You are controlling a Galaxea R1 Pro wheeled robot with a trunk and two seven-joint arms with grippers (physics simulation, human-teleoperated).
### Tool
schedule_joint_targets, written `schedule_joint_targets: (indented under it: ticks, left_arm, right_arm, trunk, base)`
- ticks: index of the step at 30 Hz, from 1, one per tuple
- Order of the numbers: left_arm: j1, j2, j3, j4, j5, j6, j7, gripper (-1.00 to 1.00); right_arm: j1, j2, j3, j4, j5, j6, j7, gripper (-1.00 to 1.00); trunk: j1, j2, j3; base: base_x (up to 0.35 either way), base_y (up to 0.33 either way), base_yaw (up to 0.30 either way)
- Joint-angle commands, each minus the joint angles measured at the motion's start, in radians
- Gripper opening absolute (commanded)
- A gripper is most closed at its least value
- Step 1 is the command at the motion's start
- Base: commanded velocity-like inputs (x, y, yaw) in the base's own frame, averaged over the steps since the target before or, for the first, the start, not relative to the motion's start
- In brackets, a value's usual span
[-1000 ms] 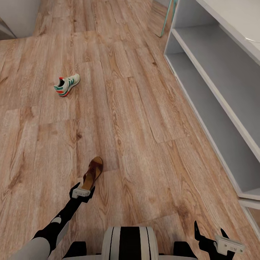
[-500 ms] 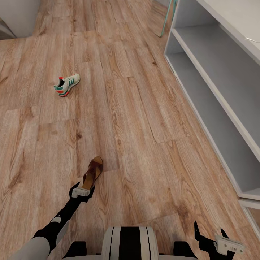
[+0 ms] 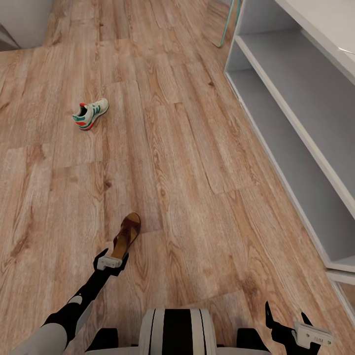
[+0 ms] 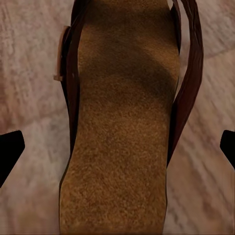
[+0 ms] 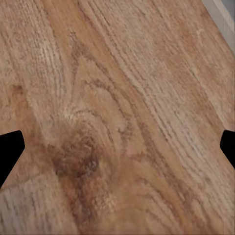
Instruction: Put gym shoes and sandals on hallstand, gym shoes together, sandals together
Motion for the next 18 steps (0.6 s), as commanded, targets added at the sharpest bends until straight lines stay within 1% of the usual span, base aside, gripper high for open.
schedule_joint_targets:
  ticks: [1,18]
  left_arm:
    - [0.0,0.0,0.0,0.0,0.0,0.0,0.0,1.0]
    - [0.0,0.004,0.001,0.0,0.0,0.001,0.0,1.0]
  right_arm:
    - [0.0,0.0,0.0,0.0,0.0,0.0,0.0,1.0]
    - [0.0,0.0,0.0,0.001,0.0,0.0,-0.001,1.0]
  trunk:
    - [0.0,0.0,-0.001]
    - [0.0,0.0,-0.024]
  base:
    - [0.0,0.0,0.0]
    - [0.0,0.0,0.0]
